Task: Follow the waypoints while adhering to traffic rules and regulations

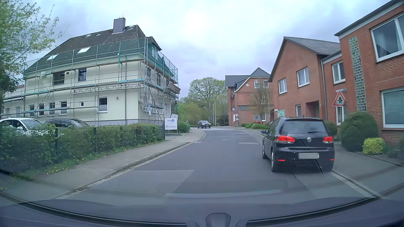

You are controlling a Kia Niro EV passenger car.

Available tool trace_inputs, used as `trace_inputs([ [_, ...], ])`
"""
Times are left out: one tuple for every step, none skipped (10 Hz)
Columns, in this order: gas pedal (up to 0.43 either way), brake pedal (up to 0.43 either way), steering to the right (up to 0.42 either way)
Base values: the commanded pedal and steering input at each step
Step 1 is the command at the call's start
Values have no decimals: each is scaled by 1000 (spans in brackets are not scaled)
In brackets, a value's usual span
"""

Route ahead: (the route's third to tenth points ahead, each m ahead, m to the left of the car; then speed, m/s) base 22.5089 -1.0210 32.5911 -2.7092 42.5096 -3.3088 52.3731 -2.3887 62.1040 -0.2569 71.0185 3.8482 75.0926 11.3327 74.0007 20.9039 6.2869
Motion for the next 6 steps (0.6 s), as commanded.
trace_inputs([
  [39, 0, -2],
  [39, 0, 2],
  [39, 0, 5],
  [39, 0, 7],
  [39, 0, 16],
  [47, 0, 30],
])
